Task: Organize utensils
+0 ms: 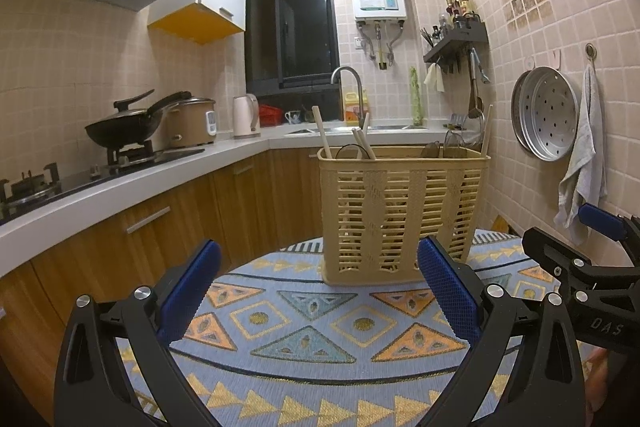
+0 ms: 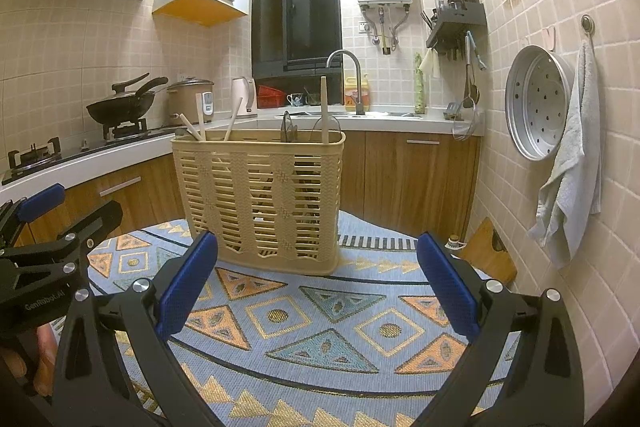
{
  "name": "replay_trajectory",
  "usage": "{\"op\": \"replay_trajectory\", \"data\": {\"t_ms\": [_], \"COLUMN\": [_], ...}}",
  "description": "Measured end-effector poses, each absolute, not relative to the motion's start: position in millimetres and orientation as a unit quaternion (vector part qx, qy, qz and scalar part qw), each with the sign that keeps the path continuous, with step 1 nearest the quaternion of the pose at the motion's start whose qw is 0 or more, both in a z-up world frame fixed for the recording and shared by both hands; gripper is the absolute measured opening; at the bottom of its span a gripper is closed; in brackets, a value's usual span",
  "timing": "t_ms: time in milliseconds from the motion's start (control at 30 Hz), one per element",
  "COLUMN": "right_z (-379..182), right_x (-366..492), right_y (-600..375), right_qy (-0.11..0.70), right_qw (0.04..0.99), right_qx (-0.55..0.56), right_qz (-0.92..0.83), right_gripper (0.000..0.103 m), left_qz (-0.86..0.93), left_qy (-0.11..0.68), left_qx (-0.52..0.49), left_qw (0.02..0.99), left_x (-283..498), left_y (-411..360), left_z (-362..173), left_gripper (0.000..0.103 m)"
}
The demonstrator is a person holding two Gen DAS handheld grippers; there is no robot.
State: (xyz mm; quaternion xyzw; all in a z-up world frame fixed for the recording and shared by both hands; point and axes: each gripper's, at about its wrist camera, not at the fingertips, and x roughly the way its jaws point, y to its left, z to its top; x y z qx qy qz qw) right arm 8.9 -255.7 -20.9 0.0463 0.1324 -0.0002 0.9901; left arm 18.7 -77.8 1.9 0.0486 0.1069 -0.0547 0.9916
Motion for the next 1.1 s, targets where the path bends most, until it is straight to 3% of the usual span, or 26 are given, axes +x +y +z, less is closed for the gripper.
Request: {"op": "replay_trajectory", "data": {"t_ms": [1100], "right_z": [-20.9], "right_x": [8.1], "right_y": [-255.2], "right_qy": [0.132], "right_qw": [0.990], "right_qx": [0.045], "right_qz": [-0.014], "right_gripper": [0.095], "left_qz": [-0.069], "left_qy": [0.117], "left_qx": [0.043], "left_qw": [0.990], "left_x": [20.4], "left_y": [-80.5], "left_z": [0.1], "left_gripper": [0.095]}}
